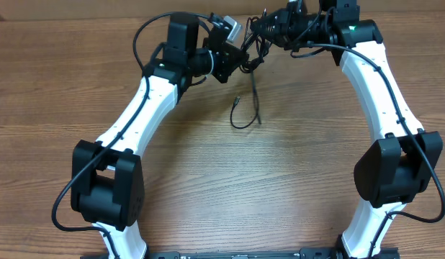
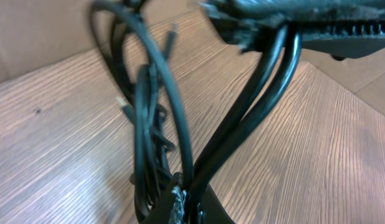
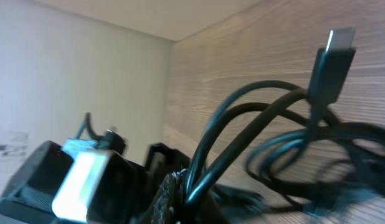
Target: Untangle cables
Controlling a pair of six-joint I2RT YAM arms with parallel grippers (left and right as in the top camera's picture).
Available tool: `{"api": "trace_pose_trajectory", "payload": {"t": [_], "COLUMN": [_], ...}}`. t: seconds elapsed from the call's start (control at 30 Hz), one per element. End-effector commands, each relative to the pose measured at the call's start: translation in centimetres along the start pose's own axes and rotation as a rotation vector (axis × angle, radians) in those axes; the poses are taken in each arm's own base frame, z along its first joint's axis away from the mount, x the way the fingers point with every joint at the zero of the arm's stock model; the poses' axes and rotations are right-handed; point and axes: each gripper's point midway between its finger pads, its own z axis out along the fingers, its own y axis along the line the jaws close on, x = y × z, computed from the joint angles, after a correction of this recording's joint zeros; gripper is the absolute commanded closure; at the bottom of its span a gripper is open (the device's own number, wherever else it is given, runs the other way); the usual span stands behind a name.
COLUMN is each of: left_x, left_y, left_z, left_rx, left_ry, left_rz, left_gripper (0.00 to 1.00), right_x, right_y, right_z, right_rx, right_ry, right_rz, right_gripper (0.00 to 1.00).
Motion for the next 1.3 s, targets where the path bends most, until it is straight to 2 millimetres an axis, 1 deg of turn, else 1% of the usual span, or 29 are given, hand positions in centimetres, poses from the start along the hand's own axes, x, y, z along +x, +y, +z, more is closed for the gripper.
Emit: {"api": "trace_pose_trajectory", "payload": {"t": [0.0, 0.03, 0.23, 0.4, 0.53, 0.87, 0.9, 0.93, 1.0, 1.03, 1.07, 1.13, 1.23, 1.27], "left_x": [0.5, 0.8, 2.7, 3.7, 3.7, 3.5, 3.4, 3.3, 2.9, 2.6, 2.4, 1.9, 1.4, 1.1], "left_y": [3.7, 4.3, 6.5, 7.0, 7.1, 6.7, 6.7, 6.6, 5.8, 5.3, 4.9, 4.3, 3.6, 2.9], "left_z": [-2.5, -2.9, -5.0, -5.6, -5.6, -5.5, -5.5, -5.4, -5.0, -4.9, -4.7, -4.3, -3.7, -3.1], "left_rx": [-0.094, -0.104, -0.147, -0.158, -0.158, -0.142, -0.142, -0.138, -0.100, -0.074, -0.053, -0.040, -0.026, -0.013], "left_ry": [0.007, 0.015, 0.063, 0.092, 0.093, 0.085, 0.082, 0.079, 0.068, 0.060, 0.053, 0.041, 0.030, 0.023], "left_rz": [-0.058, -0.075, -0.170, -0.213, -0.214, -0.229, -0.243, -0.253, -0.252, -0.244, -0.234, -0.220, -0.203, -0.190], "left_gripper": [0.96, 0.96, 0.96, 0.96, 0.96, 0.96, 0.92, 0.84, 0.63, 0.48, 0.40, 0.28, 0.17, 0.13], "right_x": [-1.9, -2.1, -2.8, -3.9, -4.2, -3.7, -3.6, -3.5, -3.2, -3.0, -2.9, -2.6, -1.9, -1.3], "right_y": [-1.6, -2.6, -5.9, -7.3, -7.8, -7.8, -7.6, -7.4, -6.7, -6.3, -5.9, -5.0, -2.9, -0.9], "right_z": [-2.3, -2.6, -4.3, -5.8, -6.4, -6.3, -6.2, -6.1, -5.9, -5.7, -5.6, -5.4, -5.0, -4.9], "right_rx": [0.089, 0.132, 0.277, 0.330, 0.336, 0.333, 0.323, 0.310, 0.270, 0.243, 0.221, 0.171, 0.059, -0.050], "right_ry": [-0.086, -0.099, -0.149, -0.190, -0.201, -0.184, -0.179, -0.172, -0.152, -0.138, -0.128, -0.107, -0.058, -0.014], "right_rz": [-0.056, -0.043, -0.019, -0.027, -0.016, -0.002, -0.003, -0.003, -0.005, -0.007, -0.010, -0.019, -0.043, -0.076], "right_gripper": [0.96, 0.96, 0.96, 0.96, 0.96, 0.96, 0.96, 0.96, 0.96, 0.96, 0.96, 0.96, 0.96, 0.96]}}
